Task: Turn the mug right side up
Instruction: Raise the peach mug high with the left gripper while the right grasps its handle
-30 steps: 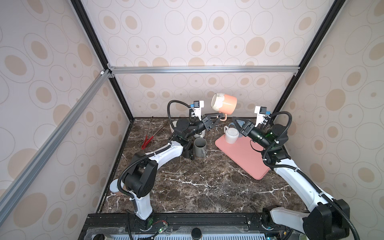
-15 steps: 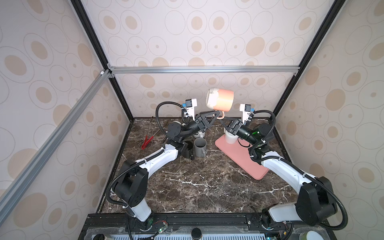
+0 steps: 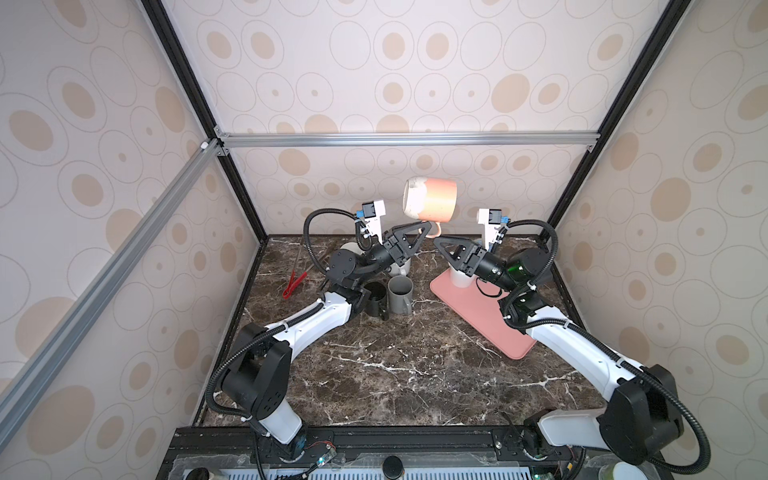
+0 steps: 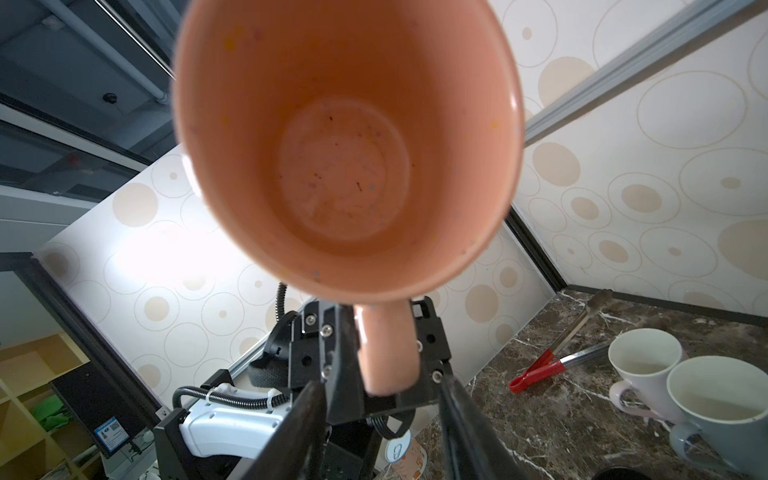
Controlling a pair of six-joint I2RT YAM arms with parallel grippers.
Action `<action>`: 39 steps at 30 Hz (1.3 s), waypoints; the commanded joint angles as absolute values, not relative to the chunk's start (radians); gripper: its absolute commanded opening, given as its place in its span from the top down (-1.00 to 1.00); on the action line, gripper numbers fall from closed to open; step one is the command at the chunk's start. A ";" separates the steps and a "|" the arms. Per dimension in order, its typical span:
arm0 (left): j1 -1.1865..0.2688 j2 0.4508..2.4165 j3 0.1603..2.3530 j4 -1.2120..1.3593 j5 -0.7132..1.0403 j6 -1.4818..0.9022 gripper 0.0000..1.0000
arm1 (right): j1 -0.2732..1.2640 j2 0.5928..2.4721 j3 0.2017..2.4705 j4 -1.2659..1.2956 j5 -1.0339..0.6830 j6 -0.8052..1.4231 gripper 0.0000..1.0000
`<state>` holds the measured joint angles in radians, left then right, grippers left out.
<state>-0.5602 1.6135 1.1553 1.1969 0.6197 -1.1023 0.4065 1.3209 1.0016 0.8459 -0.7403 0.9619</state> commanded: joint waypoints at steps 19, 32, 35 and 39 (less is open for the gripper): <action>-0.557 1.549 1.164 1.387 0.650 -1.169 1.00 | 0.440 1.433 1.100 1.047 -0.708 1.118 0.15; -0.557 1.556 1.133 1.377 0.661 -1.174 1.00 | 0.466 1.481 1.148 1.078 -0.717 1.125 1.00; -0.553 1.552 1.115 1.365 0.658 -1.170 0.89 | 0.466 1.484 1.140 1.113 -0.706 1.139 1.00; -0.553 1.534 1.114 1.284 0.661 -1.124 0.42 | 0.466 1.496 1.137 1.156 -0.683 1.167 1.00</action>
<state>-0.5476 1.5898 1.1034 1.2591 0.6006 -1.1809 0.4515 1.4994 1.1179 1.0382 -0.7219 1.0897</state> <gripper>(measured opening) 0.264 0.182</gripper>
